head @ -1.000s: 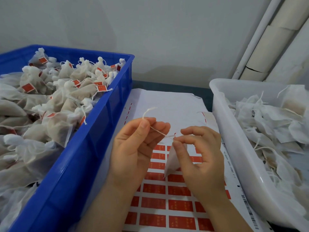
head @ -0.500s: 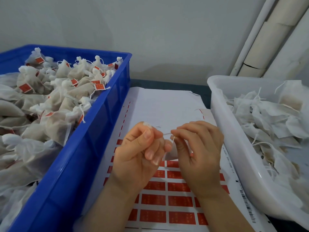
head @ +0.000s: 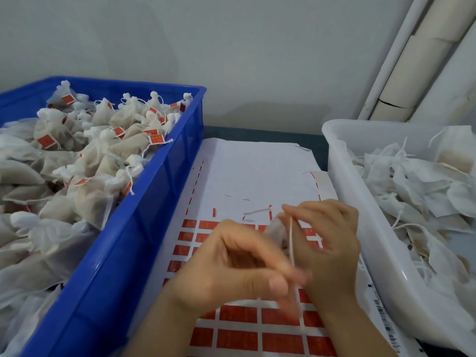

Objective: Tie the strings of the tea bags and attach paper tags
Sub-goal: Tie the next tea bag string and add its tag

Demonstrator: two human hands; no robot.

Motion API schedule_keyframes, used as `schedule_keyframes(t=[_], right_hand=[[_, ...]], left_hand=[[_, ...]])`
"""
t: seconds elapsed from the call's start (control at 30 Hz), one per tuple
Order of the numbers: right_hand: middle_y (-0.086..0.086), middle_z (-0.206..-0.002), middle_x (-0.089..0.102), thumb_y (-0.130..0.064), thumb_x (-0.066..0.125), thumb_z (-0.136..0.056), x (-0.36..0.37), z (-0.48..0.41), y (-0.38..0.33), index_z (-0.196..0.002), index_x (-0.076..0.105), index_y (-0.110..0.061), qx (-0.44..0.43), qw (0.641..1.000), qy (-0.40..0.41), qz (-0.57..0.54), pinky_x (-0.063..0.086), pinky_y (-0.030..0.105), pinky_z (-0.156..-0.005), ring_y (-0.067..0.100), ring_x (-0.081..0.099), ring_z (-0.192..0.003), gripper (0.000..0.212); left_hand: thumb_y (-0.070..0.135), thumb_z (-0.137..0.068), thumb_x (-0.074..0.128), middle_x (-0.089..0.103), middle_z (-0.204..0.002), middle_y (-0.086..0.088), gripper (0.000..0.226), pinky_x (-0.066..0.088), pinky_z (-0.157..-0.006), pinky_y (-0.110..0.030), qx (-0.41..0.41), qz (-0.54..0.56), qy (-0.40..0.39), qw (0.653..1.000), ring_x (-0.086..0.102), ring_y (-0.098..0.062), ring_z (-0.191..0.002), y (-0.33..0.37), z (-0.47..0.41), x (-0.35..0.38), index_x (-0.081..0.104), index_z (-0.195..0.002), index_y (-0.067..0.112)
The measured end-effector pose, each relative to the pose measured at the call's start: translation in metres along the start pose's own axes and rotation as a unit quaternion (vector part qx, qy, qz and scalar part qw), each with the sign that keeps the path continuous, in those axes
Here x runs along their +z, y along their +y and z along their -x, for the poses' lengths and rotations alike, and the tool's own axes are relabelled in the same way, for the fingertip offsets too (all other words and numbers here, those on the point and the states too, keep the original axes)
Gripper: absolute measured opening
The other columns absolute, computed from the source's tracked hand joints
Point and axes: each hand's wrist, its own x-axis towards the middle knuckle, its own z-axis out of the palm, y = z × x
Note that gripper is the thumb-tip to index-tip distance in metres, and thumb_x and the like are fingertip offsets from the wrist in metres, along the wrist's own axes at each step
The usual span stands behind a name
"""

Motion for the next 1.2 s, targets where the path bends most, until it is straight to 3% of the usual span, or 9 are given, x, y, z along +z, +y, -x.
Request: schedule_keyframes(t=[0.07, 0.13, 0.27, 0.47, 0.63, 0.73, 0.87, 1.1, 1.2], right_hand=[[-0.013, -0.086, 0.062, -0.020, 0.067, -0.082, -0.003, -0.005, -0.001, -0.087, 0.067, -0.026, 0.092, 0.995, -0.006, -0.031, 0.042, 0.012, -0.082, 0.019, 0.056, -0.092, 0.008], [-0.012, -0.093, 0.063, -0.033, 0.061, -0.086, -0.004, -0.006, -0.002, -0.086, 0.064, -0.035, 0.173, 0.982, -0.029, -0.070, 0.039, 0.003, -0.079, 0.006, 0.057, -0.095, 0.003], [-0.021, -0.096, 0.063, -0.039, 0.054, -0.087, -0.002, -0.002, -0.011, -0.084, 0.063, -0.043, 0.191, 0.970, -0.095, -0.121, 0.040, 0.005, -0.081, 0.000, 0.055, -0.100, 0.011], [-0.016, -0.084, 0.066, -0.040, 0.064, -0.080, -0.005, -0.003, -0.014, -0.077, 0.068, -0.040, 0.179, 0.963, -0.123, -0.163, 0.044, 0.010, -0.071, 0.007, 0.059, -0.088, 0.004], [-0.011, -0.070, 0.069, -0.052, 0.060, -0.067, -0.007, -0.006, -0.007, -0.075, 0.073, -0.034, 0.356, 0.891, -0.072, -0.273, 0.051, 0.014, -0.062, 0.003, 0.065, -0.069, 0.024], [-0.004, -0.068, 0.067, -0.060, 0.059, -0.062, -0.008, -0.006, -0.002, -0.075, 0.073, -0.029, 0.406, 0.859, -0.051, -0.308, 0.053, 0.029, -0.070, 0.009, 0.062, -0.065, 0.036], [-0.003, -0.074, 0.069, -0.060, 0.059, -0.066, -0.008, -0.005, -0.003, -0.076, 0.073, -0.028, 0.381, 0.864, -0.080, -0.321, 0.053, 0.028, -0.068, 0.010, 0.063, -0.066, 0.036], [-0.003, -0.078, 0.072, -0.051, 0.057, -0.075, -0.006, 0.001, -0.007, -0.075, 0.074, -0.032, 0.317, 0.866, -0.197, -0.334, 0.054, 0.027, -0.070, 0.014, 0.067, -0.075, 0.025], [-0.007, -0.079, 0.072, -0.044, 0.056, -0.080, -0.006, 0.002, -0.010, -0.075, 0.074, -0.032, 0.293, 0.872, -0.195, -0.340, 0.052, 0.019, -0.070, 0.009, 0.068, -0.077, 0.022]], left_hand=[[0.015, -0.089, 0.059, 0.072, -0.087, 0.007, 0.017, 0.047, -0.081, -0.046, -0.017, 0.036, -0.036, 0.999, 0.067, -0.007, -0.077, 0.003, 0.000, -0.001, 0.070, -0.101, 0.016], [0.020, -0.088, 0.061, 0.072, -0.080, 0.004, 0.013, 0.054, -0.075, -0.035, 0.007, -0.003, 0.092, 0.996, 0.068, -0.010, -0.073, 0.002, -0.002, 0.001, 0.072, -0.094, 0.016], [0.012, -0.085, 0.062, 0.070, -0.088, 0.016, 0.018, 0.055, -0.070, -0.017, -0.043, -0.323, 0.453, 0.830, 0.067, -0.004, -0.084, -0.007, 0.000, -0.006, 0.067, -0.088, 0.029], [0.017, -0.078, 0.071, 0.068, -0.103, 0.016, 0.035, 0.054, -0.077, -0.020, -0.138, -0.298, 0.290, 0.899, 0.065, -0.005, -0.098, -0.015, -0.004, -0.001, 0.062, -0.108, 0.033], [0.057, -0.060, 0.061, 0.067, -0.088, 0.024, 0.025, 0.054, -0.066, -0.017, -0.123, -0.360, 0.368, 0.848, 0.063, 0.003, -0.085, -0.014, -0.004, -0.003, 0.067, -0.081, 0.046], [0.043, -0.073, 0.065, 0.063, -0.089, 0.025, 0.002, 0.048, -0.068, -0.012, -0.131, -0.433, 0.406, 0.794, 0.056, 0.008, -0.090, -0.015, -0.003, -0.003, 0.064, -0.073, 0.044], [0.030, -0.080, 0.067, 0.053, -0.079, 0.022, 0.021, 0.042, -0.058, -0.005, -0.102, -0.558, 0.415, 0.711, 0.053, 0.005, -0.082, -0.017, -0.001, -0.005, 0.055, -0.072, 0.046], [0.056, -0.075, 0.050, 0.062, -0.064, 0.014, 0.030, 0.048, -0.053, -0.011, -0.087, -0.431, 0.434, 0.787, 0.062, -0.004, -0.063, -0.013, -0.004, -0.003, 0.059, -0.074, 0.027], [0.038, -0.079, 0.064, 0.065, -0.070, 0.013, 0.011, 0.052, -0.058, -0.016, -0.090, -0.427, 0.424, 0.794, 0.065, -0.007, -0.068, -0.012, -0.004, -0.005, 0.062, -0.079, 0.027]])
